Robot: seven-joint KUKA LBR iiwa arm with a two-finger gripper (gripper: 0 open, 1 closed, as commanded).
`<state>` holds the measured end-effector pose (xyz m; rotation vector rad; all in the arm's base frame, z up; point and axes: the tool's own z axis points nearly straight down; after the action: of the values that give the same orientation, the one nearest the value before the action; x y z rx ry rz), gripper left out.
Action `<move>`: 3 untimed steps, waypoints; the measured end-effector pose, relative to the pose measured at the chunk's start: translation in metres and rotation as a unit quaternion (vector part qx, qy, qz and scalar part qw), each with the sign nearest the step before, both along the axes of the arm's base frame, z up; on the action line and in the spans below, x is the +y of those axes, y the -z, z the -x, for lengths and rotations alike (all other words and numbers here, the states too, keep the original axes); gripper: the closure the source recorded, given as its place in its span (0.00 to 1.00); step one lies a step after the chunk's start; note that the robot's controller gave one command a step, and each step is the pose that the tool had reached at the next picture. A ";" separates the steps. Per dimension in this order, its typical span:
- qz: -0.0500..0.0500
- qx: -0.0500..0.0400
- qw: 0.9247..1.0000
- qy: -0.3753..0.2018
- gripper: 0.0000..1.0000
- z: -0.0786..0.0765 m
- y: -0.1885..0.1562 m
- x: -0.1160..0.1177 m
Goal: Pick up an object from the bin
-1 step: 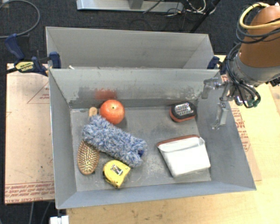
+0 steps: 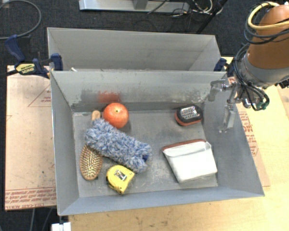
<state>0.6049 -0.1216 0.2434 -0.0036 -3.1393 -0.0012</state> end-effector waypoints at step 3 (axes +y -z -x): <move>0.001 -0.005 0.998 -0.060 0.00 0.023 -0.005 0.021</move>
Offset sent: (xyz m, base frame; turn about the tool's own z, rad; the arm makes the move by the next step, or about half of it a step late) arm -0.0563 0.0545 -0.0392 -0.0875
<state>0.5822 -0.1005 0.2488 0.1858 -3.1434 0.0019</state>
